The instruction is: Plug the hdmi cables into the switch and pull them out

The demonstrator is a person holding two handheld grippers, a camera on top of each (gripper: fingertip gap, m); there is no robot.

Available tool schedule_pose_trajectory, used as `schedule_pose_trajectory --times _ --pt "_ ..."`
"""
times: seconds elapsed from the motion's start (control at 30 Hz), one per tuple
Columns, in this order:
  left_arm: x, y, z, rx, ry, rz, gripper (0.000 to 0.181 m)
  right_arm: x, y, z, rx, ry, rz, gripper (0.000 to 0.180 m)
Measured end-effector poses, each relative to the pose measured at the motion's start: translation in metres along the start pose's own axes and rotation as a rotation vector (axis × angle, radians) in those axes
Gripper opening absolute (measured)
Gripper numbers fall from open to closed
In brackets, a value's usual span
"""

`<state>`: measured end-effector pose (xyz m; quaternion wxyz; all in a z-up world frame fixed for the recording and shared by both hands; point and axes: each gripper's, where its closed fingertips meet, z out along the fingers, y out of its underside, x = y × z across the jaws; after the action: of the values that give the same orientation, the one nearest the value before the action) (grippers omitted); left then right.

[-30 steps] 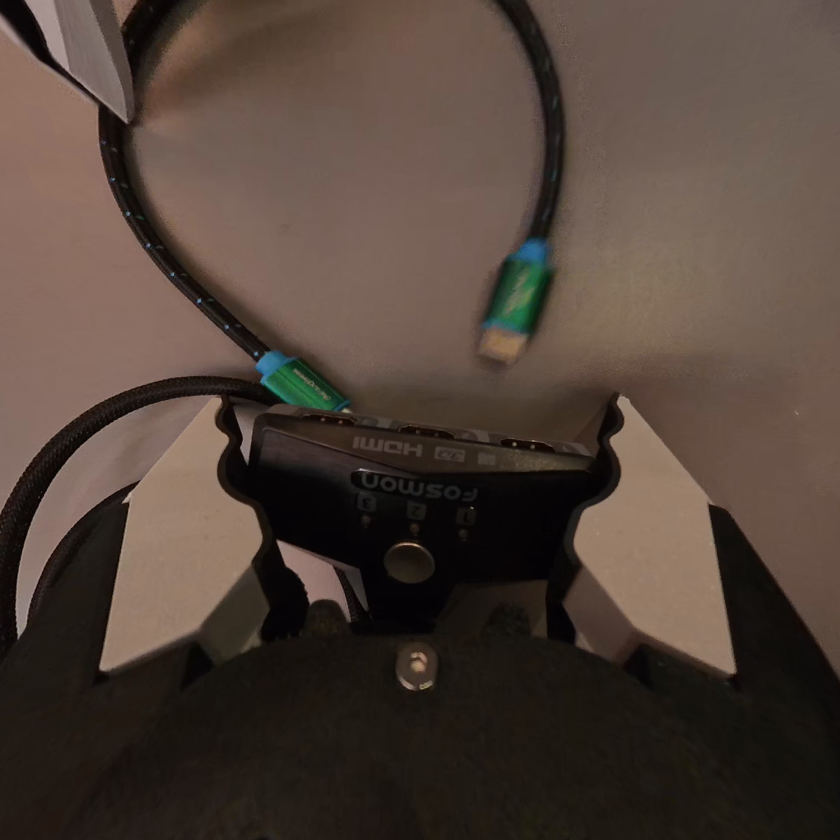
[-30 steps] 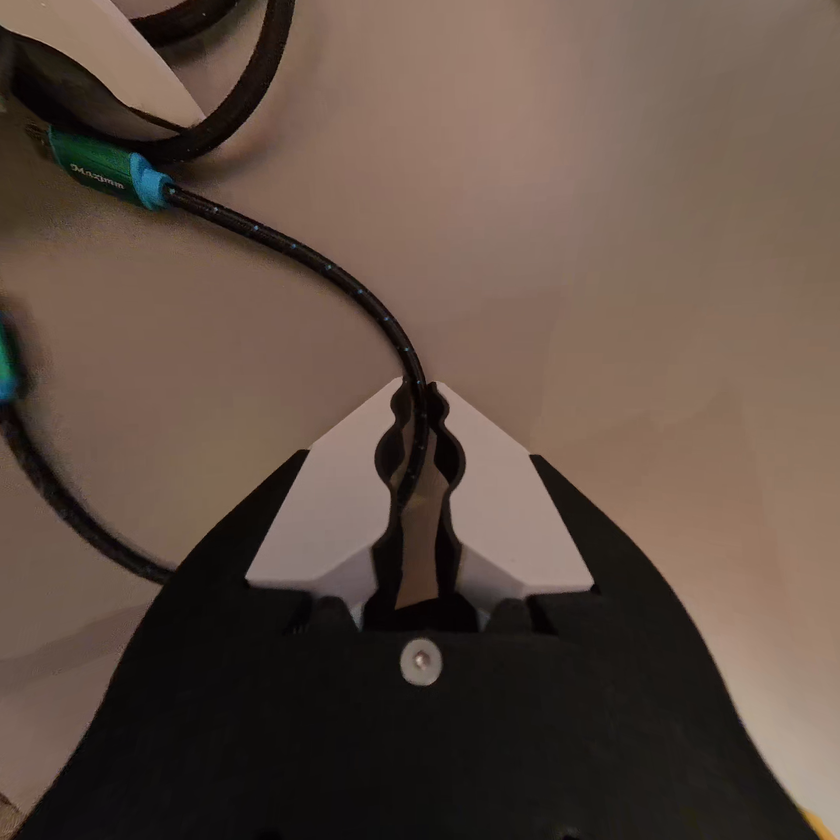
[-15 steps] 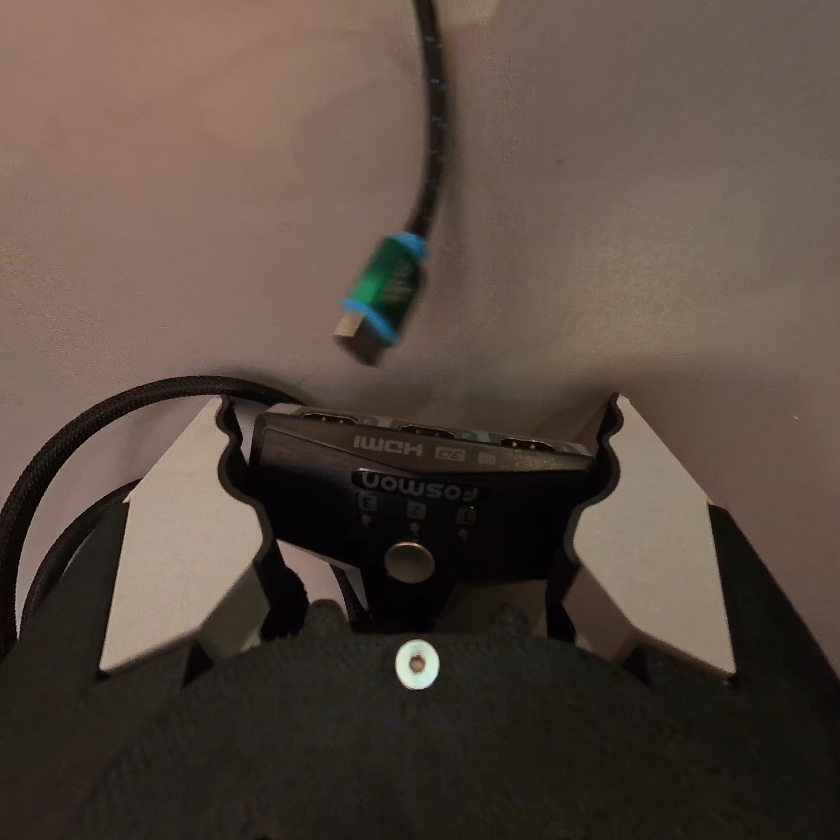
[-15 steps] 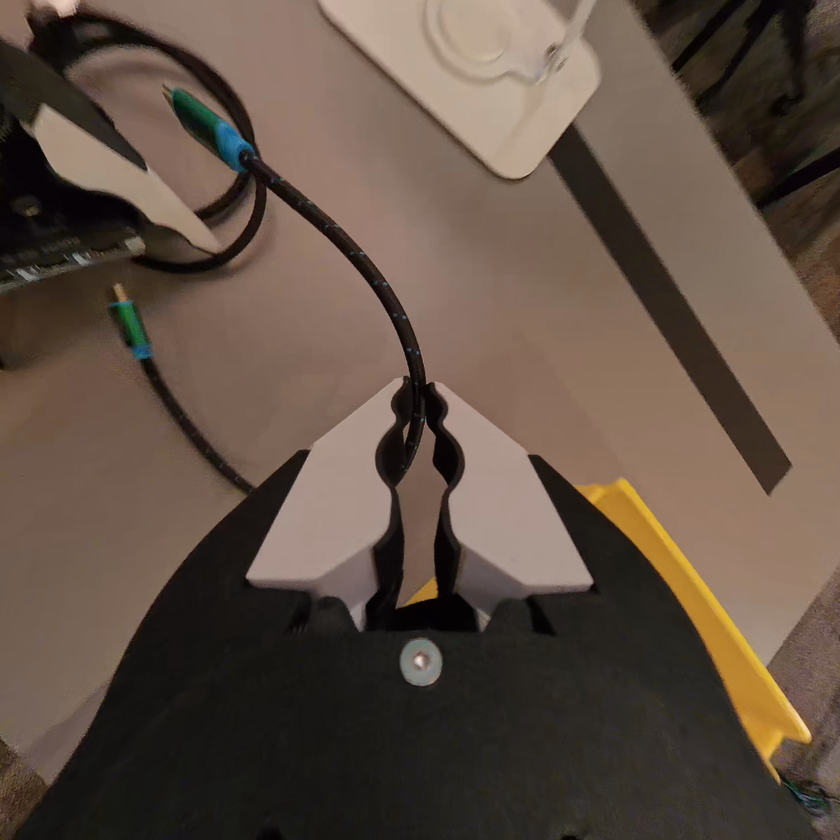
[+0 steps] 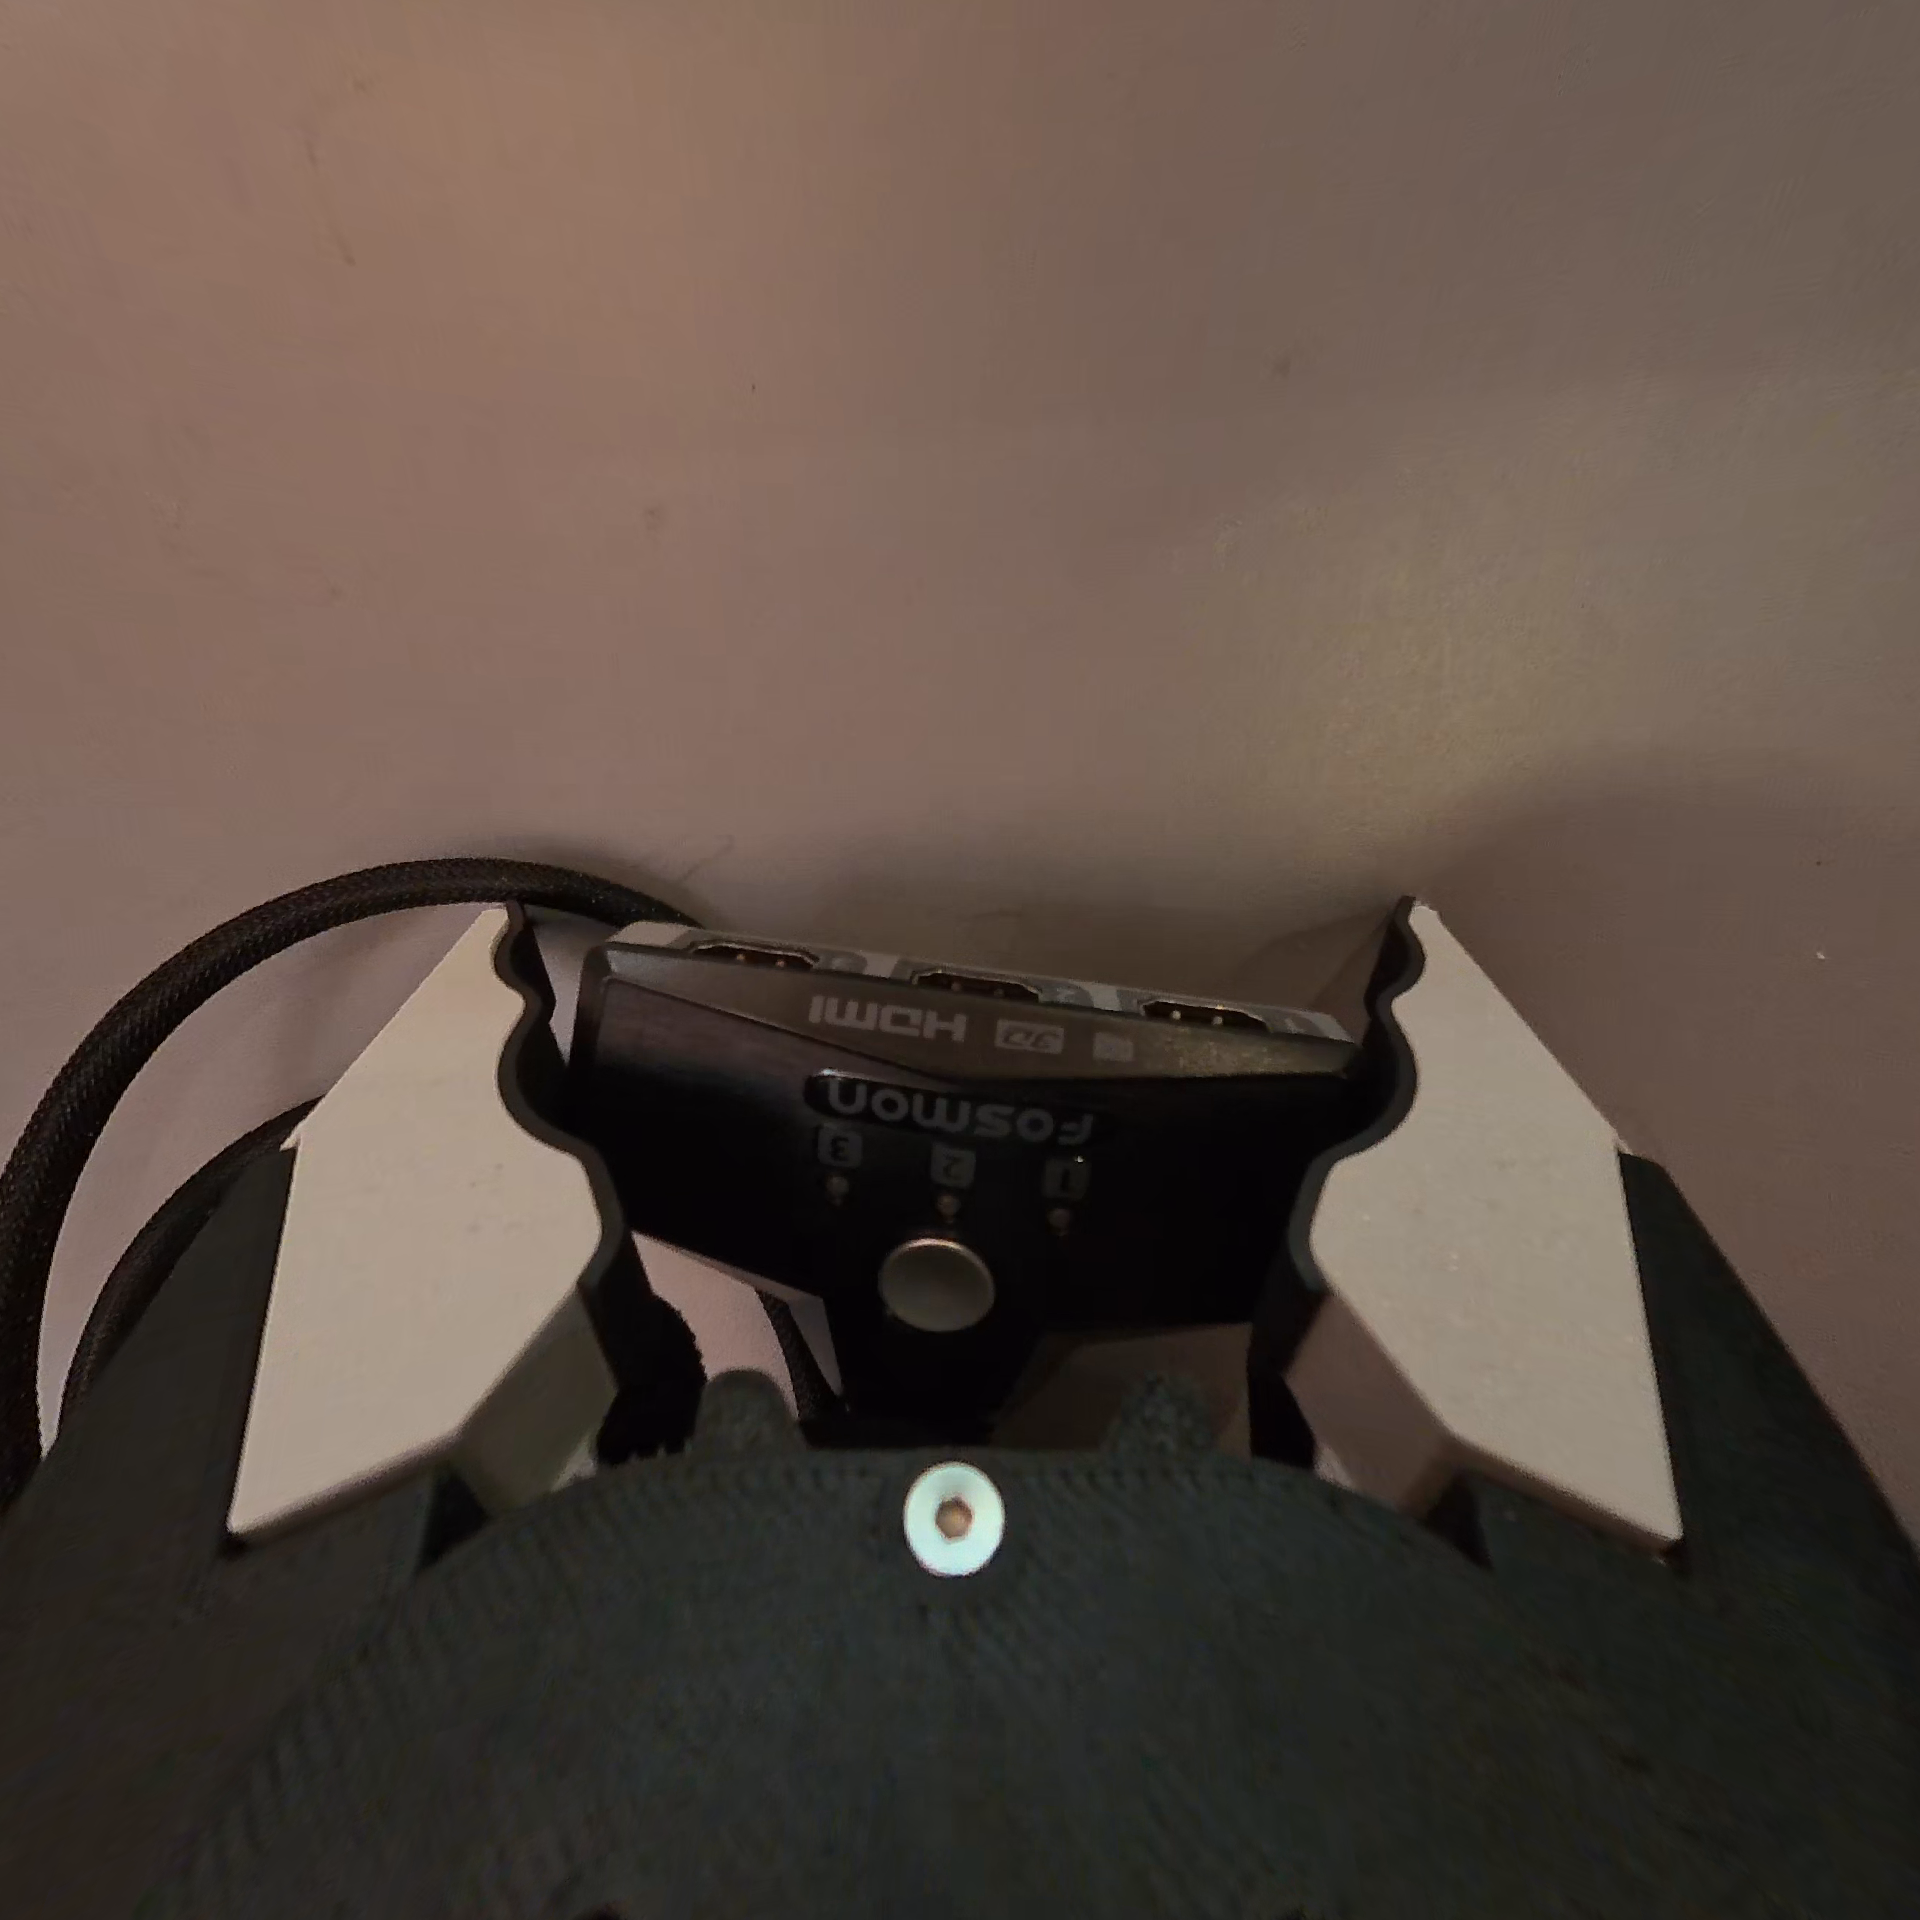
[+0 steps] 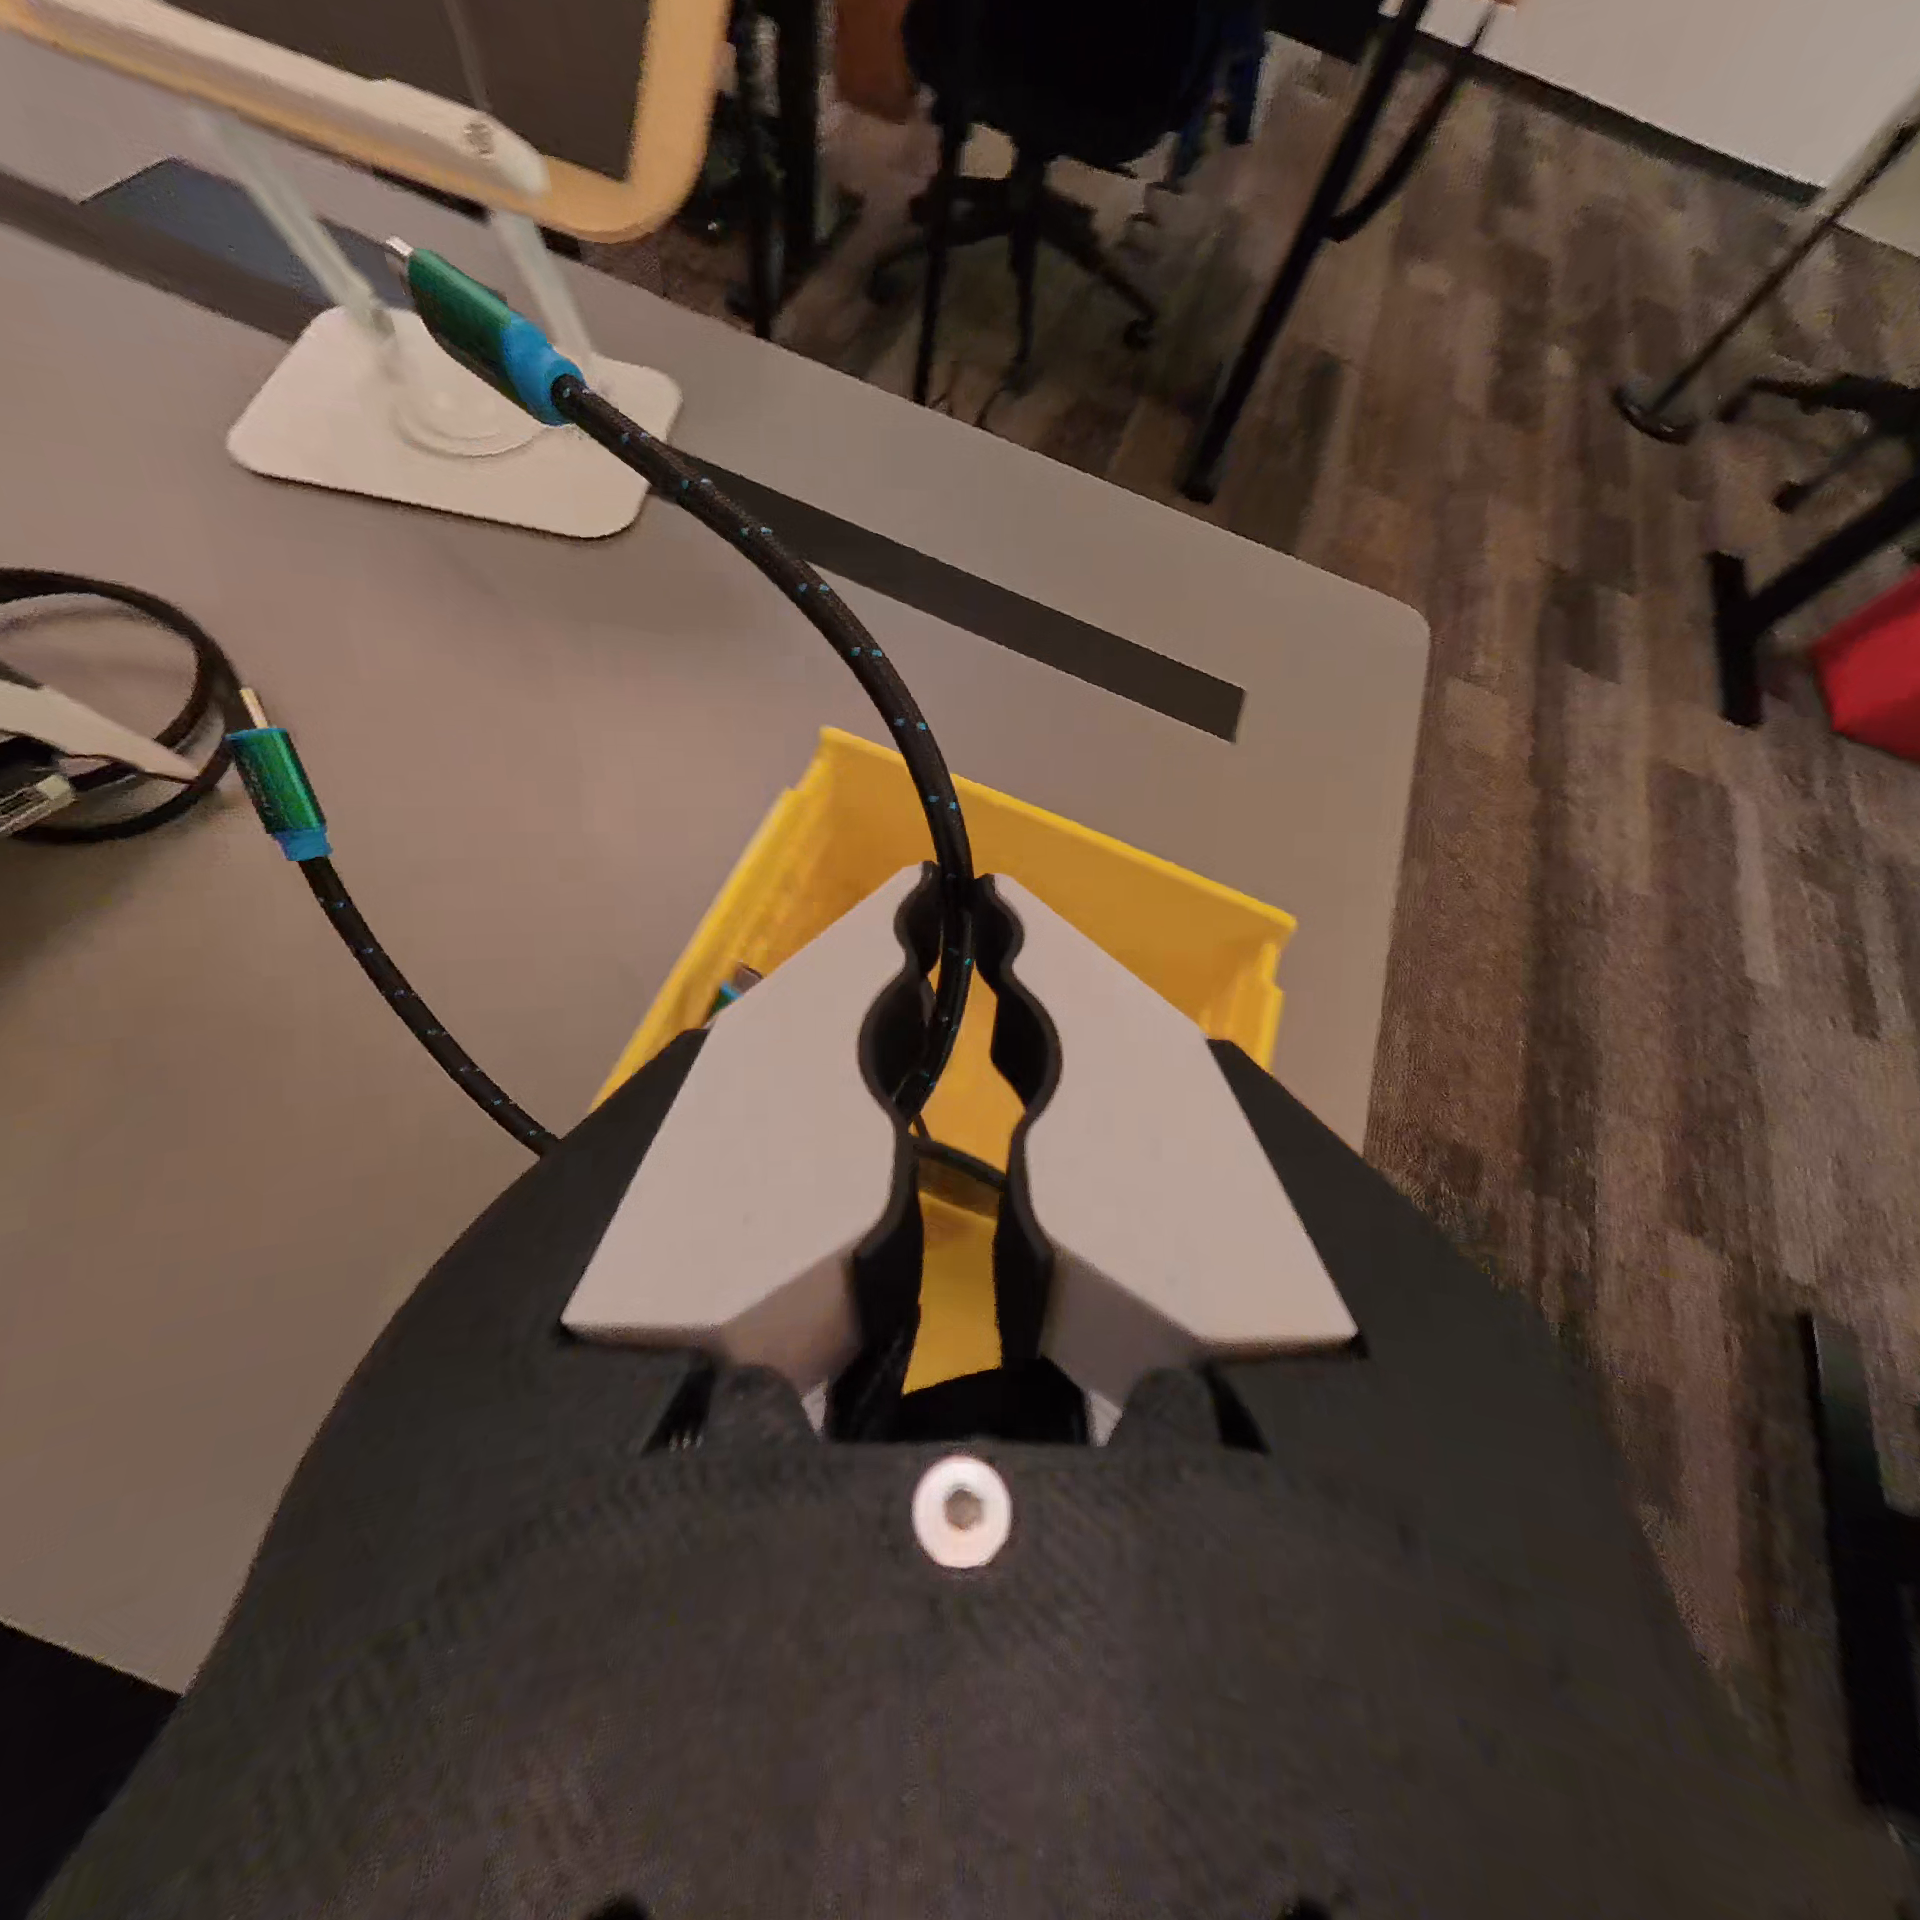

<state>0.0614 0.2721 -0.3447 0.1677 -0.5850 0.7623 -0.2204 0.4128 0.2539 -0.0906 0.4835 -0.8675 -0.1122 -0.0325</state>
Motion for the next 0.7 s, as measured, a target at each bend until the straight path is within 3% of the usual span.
schedule_pose_trajectory --times 0.03,0.3,0.7 --pt "0.0 0.0 0.0 0.0 0.0 0.0 0.148 0.009 0.009 -0.006 0.008 0.017 0.027 0.003" --pt "0.0 0.0 0.0 -0.011 -0.002 -0.004 0.148 0.045 0.097 -0.02 -0.035 0.132 0.167 0.003" --pt "-0.001 0.0 0.001 -0.03 -0.007 -0.013 0.148 0.028 0.188 0.006 -0.302 0.236 -0.04 0.002"
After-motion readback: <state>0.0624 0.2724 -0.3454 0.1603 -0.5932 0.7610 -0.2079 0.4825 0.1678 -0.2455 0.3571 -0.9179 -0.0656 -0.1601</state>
